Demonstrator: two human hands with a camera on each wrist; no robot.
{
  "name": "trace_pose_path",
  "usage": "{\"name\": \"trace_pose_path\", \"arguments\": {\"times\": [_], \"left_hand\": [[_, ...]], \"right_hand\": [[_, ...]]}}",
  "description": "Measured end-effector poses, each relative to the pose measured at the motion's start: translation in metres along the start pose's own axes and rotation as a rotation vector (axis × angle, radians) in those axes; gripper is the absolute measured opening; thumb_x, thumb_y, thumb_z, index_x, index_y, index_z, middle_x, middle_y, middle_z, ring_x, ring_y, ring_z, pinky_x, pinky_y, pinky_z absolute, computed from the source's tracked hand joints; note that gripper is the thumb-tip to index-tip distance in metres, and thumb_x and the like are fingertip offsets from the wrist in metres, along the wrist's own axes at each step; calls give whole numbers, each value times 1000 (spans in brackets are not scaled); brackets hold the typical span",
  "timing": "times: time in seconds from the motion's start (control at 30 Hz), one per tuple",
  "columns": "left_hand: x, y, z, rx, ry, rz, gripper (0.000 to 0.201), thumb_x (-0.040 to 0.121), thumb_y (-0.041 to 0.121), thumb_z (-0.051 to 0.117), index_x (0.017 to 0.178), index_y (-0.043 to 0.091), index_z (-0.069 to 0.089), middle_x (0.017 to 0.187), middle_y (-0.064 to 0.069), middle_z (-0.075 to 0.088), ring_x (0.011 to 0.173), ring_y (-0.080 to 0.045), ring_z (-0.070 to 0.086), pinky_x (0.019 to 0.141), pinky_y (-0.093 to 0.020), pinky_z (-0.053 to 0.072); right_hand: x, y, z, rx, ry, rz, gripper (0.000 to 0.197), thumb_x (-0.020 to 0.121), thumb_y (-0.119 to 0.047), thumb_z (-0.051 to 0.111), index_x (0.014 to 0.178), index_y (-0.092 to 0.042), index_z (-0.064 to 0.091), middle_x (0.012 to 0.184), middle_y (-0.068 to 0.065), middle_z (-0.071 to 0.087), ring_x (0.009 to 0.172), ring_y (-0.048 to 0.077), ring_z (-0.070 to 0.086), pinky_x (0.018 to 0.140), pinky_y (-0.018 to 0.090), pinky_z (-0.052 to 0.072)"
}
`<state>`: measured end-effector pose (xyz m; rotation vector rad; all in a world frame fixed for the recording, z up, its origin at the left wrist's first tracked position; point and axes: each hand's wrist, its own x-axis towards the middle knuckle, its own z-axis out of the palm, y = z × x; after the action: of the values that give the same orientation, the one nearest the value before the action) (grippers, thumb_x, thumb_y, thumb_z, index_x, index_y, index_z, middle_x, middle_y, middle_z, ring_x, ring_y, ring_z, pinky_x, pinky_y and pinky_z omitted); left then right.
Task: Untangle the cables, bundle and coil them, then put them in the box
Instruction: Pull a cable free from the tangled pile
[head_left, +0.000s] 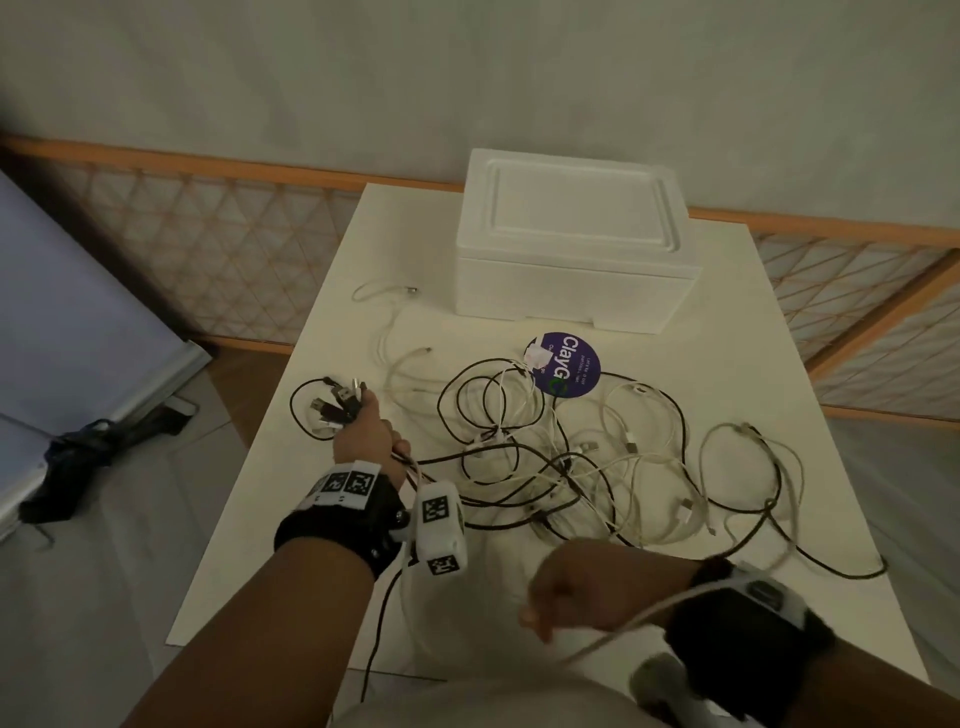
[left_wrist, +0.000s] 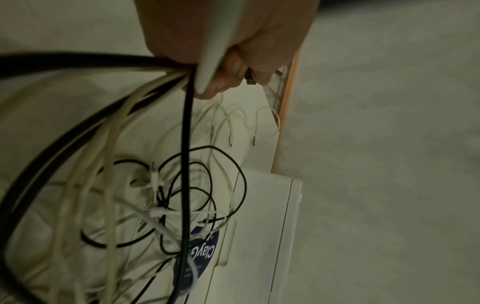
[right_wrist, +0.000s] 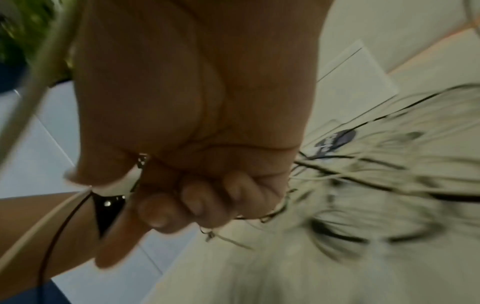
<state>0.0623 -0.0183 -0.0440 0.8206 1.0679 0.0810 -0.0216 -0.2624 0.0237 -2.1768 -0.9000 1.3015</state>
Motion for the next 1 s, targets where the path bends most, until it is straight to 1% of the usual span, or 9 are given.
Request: {"name": "trace_pose_path", "arguments": {"times": [0.13,0.3,0.4,0.47,0.6,0.67,0.73,0.87,1.0], "left_hand": [[0,-3,2,87,-52,5,29,96,41,51,75,21,51,42,6,33,31,-9,33,42,-23,30],[-2,3,-3,143,-73,82,28,94,38,57,76,16,54,40,6,37,29,-9,35,47,-27,32],[-10,-1,2,204,-116,155,34,94,35,58,70,13,49,41,5,36,31,-10,34,46,-27,32],[-11,-2,4,289,-122,206,39,93,36,58,64,14,44,42,4,37,35,-13,35,46,-27,33],[-6,7,2,439,-83,276,41,91,42,59,64,14,47,38,6,42,40,-16,41,53,-29,36],[-3,11,0,449,-60,269,42,92,42,58,65,12,46,32,8,41,35,-13,42,55,-30,36],[-3,10,1,424,-59,261,38,93,40,58,68,12,48,31,9,40,31,-10,40,53,-28,36],[-9,1,5,386,-93,297,29,92,36,60,76,13,54,37,9,38,31,-8,38,50,-27,37],[-8,4,9,374,-77,279,34,91,37,61,71,11,50,38,9,41,32,-7,39,54,-30,38]], "right_hand": [[34,-33,-18,288,126,-159,36,89,-50,52,74,-27,74,72,5,66,67,5,56,69,14,42],[43,-34,-41,686,468,-175,22,85,-8,60,67,-16,68,53,0,56,44,5,48,45,14,37],[66,-43,-46,478,464,-8,10,92,-24,58,94,-16,64,74,0,69,50,11,58,44,19,42],[84,-49,-41,351,362,13,26,93,-34,57,114,-20,55,94,1,72,62,9,63,46,14,43],[87,-53,-41,562,404,-125,42,87,3,54,119,-23,49,108,4,68,72,9,55,53,12,40],[82,-47,-43,492,485,-228,59,76,20,48,115,-24,55,115,-3,63,75,-5,52,62,9,40],[78,-41,-44,365,506,-278,60,75,18,55,113,-28,59,112,-12,60,82,-13,50,69,8,40],[83,-32,-37,350,568,-240,16,76,-10,76,85,-15,63,82,-8,62,70,-1,52,65,17,43],[73,-24,-42,948,729,-212,14,94,-24,54,90,-11,55,86,15,62,67,18,56,57,27,44]]}}
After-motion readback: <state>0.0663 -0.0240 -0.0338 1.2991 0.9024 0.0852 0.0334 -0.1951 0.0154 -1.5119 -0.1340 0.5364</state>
